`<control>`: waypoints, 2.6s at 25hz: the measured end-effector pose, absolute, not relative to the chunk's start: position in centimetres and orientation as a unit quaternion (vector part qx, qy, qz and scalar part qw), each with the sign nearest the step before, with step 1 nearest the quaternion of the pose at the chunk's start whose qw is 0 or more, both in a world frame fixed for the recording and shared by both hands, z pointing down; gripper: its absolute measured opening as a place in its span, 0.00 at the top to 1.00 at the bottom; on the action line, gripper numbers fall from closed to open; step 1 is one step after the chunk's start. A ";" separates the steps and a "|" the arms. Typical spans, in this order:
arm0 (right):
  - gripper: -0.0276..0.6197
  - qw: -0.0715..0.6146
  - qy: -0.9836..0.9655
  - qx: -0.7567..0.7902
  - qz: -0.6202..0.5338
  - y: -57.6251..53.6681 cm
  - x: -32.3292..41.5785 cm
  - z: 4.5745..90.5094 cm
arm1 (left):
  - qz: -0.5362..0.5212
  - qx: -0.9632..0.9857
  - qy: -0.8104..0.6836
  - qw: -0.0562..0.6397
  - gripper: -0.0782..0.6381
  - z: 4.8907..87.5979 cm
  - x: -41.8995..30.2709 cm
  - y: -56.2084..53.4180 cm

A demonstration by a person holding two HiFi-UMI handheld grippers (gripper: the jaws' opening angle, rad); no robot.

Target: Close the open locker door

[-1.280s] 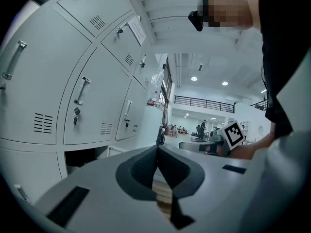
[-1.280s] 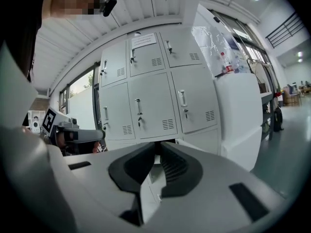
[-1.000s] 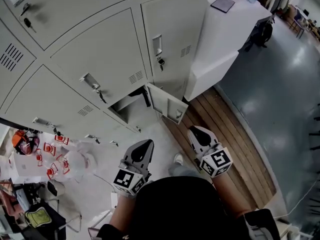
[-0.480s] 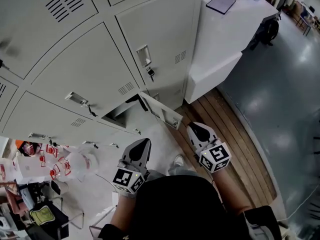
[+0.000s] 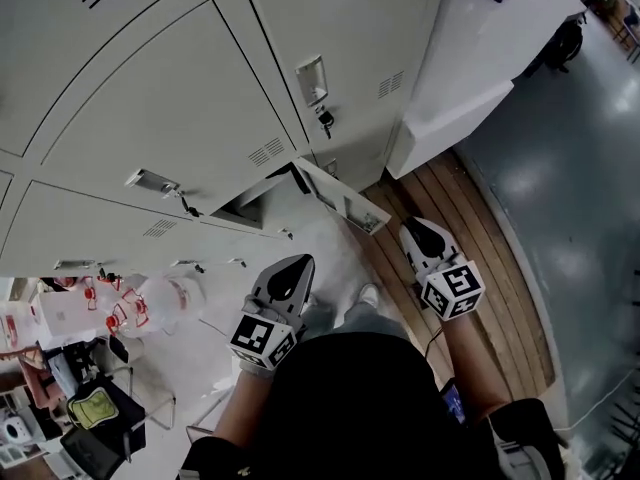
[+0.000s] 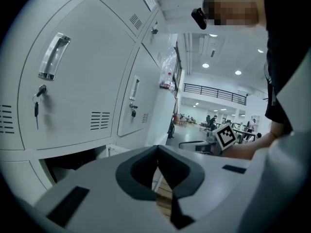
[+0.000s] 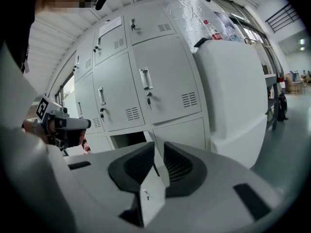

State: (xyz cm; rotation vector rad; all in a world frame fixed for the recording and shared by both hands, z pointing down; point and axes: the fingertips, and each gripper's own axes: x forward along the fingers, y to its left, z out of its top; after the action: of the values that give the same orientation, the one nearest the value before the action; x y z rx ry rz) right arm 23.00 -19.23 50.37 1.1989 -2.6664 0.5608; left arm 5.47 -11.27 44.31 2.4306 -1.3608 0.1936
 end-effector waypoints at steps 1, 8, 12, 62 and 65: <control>0.87 0.089 -0.891 0.401 0.193 -19.3 22.9 51.2 | 0.074 0.857 -0.478 0.177 0.86 44.8 5.3 -11.2; 0.78 0.141 -0.887 0.387 0.208 -19.4 21.9 56.9 | 0.098 0.854 -0.473 0.194 0.86 47.5 4.6 -10.8; 0.76 0.156 -0.888 0.378 0.210 -19.1 21.4 59.3 | 0.112 0.850 -0.474 0.200 0.86 48.7 4.1 -10.1; 0.70 0.223 -0.917 0.287 0.164 -10.1 -5.9 61.7 | 0.050 0.803 -0.541 0.245 0.86 51.6 -17.8 0.5; 0.70 0.225 -0.921 0.277 0.158 -10.5 -7.5 61.7 | 0.045 0.797 -0.551 0.242 0.86 51.3 -18.9 1.0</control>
State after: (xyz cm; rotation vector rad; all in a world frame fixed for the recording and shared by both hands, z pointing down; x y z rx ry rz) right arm -7.53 -10.51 61.74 0.7654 -2.5395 0.4349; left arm -18.92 0.98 51.31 2.1790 -1.5072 0.1228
